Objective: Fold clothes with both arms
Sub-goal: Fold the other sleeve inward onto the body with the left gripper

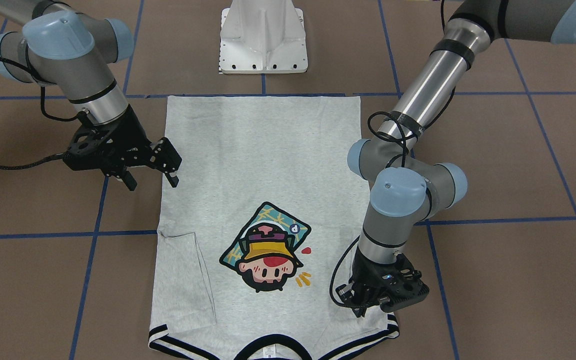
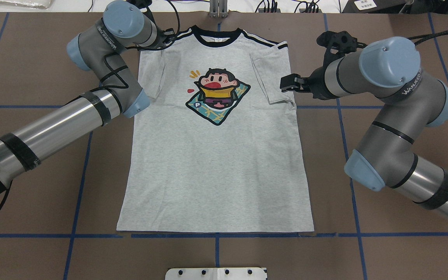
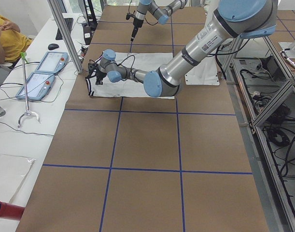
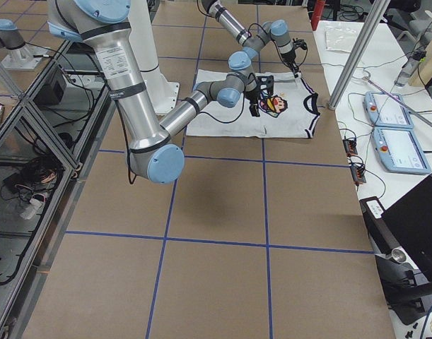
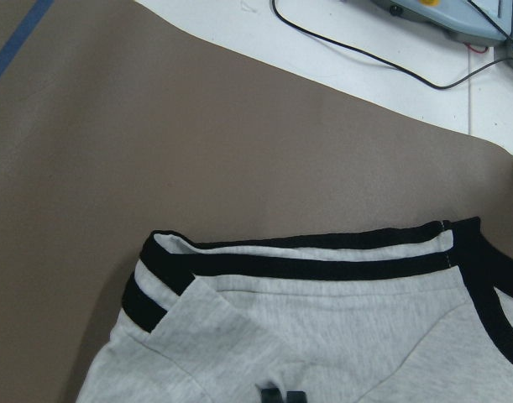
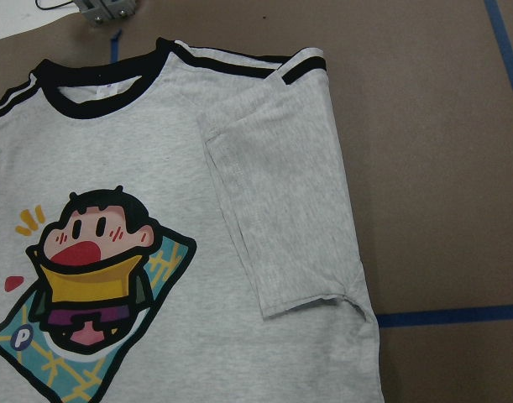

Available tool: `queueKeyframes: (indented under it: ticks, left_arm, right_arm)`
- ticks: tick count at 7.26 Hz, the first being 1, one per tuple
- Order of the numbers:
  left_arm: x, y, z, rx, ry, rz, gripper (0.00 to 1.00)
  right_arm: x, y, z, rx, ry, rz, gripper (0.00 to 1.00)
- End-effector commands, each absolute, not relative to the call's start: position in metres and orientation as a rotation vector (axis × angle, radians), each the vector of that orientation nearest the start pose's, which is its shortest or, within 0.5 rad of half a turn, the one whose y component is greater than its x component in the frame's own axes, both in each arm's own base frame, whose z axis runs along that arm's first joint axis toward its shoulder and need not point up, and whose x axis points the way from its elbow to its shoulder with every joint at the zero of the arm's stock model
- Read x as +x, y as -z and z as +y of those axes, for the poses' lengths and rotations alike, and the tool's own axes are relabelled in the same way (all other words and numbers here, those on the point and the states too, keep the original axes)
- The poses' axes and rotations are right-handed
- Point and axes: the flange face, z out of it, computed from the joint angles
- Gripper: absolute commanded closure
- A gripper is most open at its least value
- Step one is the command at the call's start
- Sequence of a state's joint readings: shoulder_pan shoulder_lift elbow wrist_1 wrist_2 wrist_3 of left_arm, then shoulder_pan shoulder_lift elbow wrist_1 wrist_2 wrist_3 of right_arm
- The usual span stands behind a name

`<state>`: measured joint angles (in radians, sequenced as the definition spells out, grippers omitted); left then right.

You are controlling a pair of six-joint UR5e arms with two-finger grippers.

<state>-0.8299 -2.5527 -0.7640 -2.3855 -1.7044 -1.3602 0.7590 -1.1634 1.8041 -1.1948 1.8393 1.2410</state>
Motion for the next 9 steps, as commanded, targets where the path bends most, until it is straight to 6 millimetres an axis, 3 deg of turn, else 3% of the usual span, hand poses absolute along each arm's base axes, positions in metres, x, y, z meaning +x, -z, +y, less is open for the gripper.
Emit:
queueKeyframes:
  ticks: [1, 2, 3, 4, 6, 7, 8, 9]
  left_arm:
    - [0.513, -0.311, -0.729, 0.426, 0.509, 0.930, 0.99]
    - [0.513, -0.312, -0.729, 0.427, 0.510, 0.928, 0.57]
    - [0.514, -0.302, -0.728, 0.429, 0.508, 0.942, 0.43]
    - [0.509, -0.288, -0.723, 0.440, 0.497, 0.977, 0.39]
    - [0.473, -0.283, -0.669, 0.397, 0.419, 1.102, 0.39]
    - [0.452, -0.275, -0.635, 0.351, 0.371, 1.149, 0.39]
    - [0.423, -0.262, -0.597, 0.337, 0.333, 1.196, 0.39]
    - [0.389, -0.265, -0.550, 0.296, 0.276, 1.245, 0.39]
  right_arm:
    - [-0.374, -0.287, -0.502, 0.312, -0.255, -0.990, 0.01]
    - [-0.373, -0.287, -0.502, 0.311, -0.256, -0.989, 0.01]
    - [-0.373, -0.286, -0.502, 0.312, -0.256, -0.991, 0.01]
    - [-0.372, -0.284, -0.500, 0.307, -0.268, -0.998, 0.01]
    - [-0.361, -0.276, -0.487, 0.237, -0.403, -1.046, 0.01]
    - [-0.370, -0.276, -0.467, 0.160, -0.459, -1.046, 0.01]
    - [-0.382, -0.276, -0.434, 0.072, -0.499, -1.018, 0.01]
    - [-0.391, -0.268, -0.400, 0.019, -0.526, -1.016, 0.01]
